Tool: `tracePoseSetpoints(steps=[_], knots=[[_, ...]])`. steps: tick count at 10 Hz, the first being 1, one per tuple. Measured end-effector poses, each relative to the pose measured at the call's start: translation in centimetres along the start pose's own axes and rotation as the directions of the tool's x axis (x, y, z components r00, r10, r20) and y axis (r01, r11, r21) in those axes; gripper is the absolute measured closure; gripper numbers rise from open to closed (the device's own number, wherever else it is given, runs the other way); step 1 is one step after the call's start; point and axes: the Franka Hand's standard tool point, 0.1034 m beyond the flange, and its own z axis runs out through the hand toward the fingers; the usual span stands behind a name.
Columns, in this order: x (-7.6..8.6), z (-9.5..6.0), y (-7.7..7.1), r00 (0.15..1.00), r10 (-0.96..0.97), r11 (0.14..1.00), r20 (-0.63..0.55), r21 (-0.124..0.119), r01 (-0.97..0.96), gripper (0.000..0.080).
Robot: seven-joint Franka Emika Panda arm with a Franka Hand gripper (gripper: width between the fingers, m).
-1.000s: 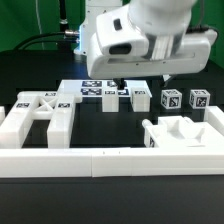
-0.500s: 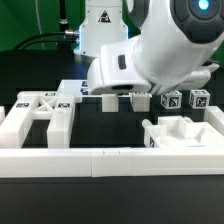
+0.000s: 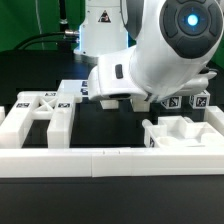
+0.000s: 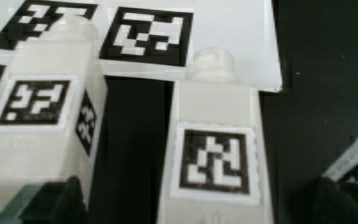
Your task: Assemble chair
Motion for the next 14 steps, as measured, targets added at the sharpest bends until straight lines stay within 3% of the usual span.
tracePoseSetpoints(steps=[2, 3, 4, 5, 6, 8, 13, 14], knots=[[0.1, 0.3, -0.1, 1.0, -0.003, 1.0, -0.002, -0.002, 0.003, 0.0151], [0.1, 0.3, 0.0, 1.0, -0.003, 1.0, -0.001, -0.002, 0.003, 0.0238], [0.1, 0.4, 0.0, 1.0, -0.004, 1.0, 0.0, -0.002, 0.004, 0.0374], [0.1, 0.4, 0.0, 1.0, -0.005, 1.0, 0.0, -0.002, 0.005, 0.0374], [0.2, 0.4, -0.2, 1.0, -0.007, 1.0, -0.001, -0.004, 0.007, 0.0514], [0.2, 0.0, -0.5, 1.0, -0.015, 1.0, -0.008, -0.006, 0.015, 0.0514], [-0.7, -8.2, 1.0, 0.987, -0.122, 0.992, -0.102, -0.001, 0.123, 0.0512], [-0.6, -7.8, 0.9, 0.988, -0.12, 0.993, -0.102, -0.001, 0.12, 0.0512]])
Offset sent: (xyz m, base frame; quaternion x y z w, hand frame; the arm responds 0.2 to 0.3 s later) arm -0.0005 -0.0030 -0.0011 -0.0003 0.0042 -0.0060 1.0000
